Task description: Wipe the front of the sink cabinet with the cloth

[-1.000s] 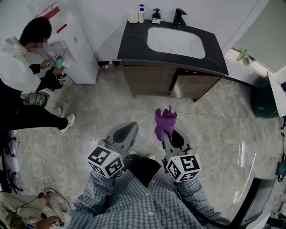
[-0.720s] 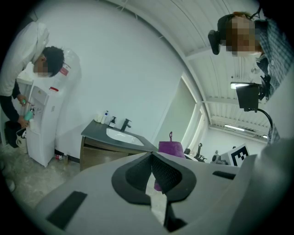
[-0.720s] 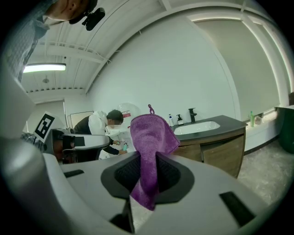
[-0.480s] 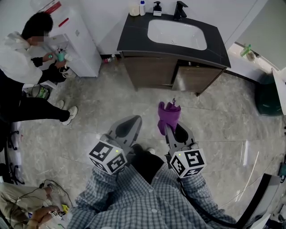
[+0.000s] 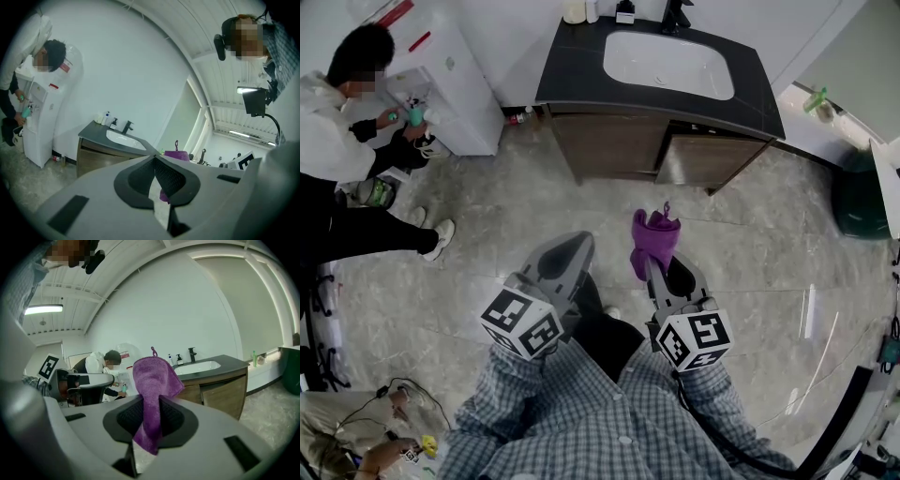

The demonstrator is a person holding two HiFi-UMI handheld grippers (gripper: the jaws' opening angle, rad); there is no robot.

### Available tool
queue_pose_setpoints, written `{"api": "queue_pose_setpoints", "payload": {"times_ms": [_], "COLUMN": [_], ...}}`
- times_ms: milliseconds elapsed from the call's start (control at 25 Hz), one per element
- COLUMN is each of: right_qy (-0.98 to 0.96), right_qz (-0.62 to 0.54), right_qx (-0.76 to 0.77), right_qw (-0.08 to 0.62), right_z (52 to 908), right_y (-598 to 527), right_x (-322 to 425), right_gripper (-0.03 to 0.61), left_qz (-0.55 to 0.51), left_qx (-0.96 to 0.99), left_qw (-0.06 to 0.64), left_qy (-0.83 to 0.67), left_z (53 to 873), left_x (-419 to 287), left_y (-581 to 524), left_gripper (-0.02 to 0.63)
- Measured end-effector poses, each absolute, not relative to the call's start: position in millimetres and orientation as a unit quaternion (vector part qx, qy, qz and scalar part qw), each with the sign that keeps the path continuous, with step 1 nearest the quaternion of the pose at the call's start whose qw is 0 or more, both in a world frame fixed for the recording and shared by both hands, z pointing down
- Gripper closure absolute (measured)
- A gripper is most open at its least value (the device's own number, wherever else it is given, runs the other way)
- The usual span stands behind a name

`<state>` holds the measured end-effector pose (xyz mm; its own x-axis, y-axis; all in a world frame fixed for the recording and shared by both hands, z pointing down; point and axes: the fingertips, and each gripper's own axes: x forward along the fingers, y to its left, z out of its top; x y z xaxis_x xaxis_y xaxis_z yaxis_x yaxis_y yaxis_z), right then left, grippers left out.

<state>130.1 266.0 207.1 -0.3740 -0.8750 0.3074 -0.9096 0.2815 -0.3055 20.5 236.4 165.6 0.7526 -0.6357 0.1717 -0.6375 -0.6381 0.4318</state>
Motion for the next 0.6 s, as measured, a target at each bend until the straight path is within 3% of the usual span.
{"api": "queue_pose_setpoints", "payload": {"times_ms": [600], "right_qy": [-0.777], "right_qz": [0.222], "right_qx": [0.587], "right_qw": [0.052], "right_z": [206.7], "right_y": [110.2], "right_x": [99.6], "right_gripper": [0.505], "left_qz": [0.016], "left_qx": [0.911], "left_qw": [0.250], "left_qy": [-0.326], "left_z": [178.0], "left_x": [-14.7], "left_y": [72.4], "left_gripper": [0.602]}}
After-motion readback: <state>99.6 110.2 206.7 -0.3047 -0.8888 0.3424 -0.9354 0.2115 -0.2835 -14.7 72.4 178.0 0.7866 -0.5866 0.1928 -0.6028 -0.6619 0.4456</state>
